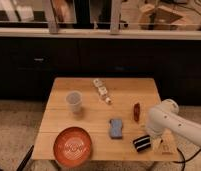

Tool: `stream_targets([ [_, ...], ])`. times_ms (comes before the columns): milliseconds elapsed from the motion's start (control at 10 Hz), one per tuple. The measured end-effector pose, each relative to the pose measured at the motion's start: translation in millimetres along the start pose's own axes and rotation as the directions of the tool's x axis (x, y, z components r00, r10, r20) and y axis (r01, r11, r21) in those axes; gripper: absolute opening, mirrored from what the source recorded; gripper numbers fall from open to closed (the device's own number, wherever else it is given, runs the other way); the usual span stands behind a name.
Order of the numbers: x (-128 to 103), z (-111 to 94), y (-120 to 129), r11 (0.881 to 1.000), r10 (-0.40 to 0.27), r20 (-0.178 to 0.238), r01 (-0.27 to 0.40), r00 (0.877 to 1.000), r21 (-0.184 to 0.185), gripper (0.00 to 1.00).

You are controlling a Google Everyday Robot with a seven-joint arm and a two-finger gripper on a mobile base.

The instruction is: Place the eraser on the white sponge

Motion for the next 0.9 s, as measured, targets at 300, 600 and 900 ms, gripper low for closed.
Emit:
stream_targets([
  [300, 5.3, 1.5, 0.0, 0.996, -0.036, 0.116, 0.027, 0.993, 0.084, 0.29],
  [600, 2.7, 5.1, -3.9, 0.993, -0.089, 0.121, 0.079, 0.989, 0.085, 0.01],
  [900, 0.1, 4.4, -5.8, 0.993, -0.095, 0.118, 0.086, 0.988, 0.084, 0.0],
])
